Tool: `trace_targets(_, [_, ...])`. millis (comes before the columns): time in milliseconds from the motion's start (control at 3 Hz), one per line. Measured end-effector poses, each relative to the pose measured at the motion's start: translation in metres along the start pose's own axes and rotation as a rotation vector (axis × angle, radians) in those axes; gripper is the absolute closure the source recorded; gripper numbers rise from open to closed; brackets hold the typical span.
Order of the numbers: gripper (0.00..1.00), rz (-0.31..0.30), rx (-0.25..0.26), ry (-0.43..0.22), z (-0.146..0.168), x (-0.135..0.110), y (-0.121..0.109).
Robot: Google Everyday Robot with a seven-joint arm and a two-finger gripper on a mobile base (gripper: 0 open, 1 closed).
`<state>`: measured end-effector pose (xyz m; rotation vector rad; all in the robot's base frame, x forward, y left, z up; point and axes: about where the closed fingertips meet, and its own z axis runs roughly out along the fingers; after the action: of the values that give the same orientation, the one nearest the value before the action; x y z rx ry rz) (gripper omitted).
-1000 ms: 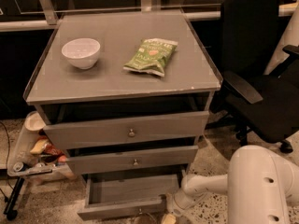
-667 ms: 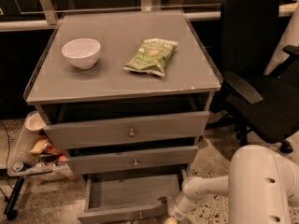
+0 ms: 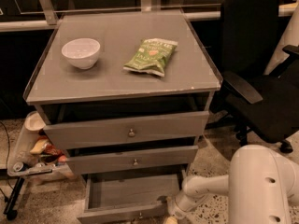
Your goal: Open bottom drawer
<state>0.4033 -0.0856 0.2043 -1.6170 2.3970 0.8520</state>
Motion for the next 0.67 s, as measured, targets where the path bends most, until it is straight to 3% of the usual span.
trace_targets(667, [0.0, 0.018, -0.014, 0.01, -0.0021, 0.0009, -0.0006])
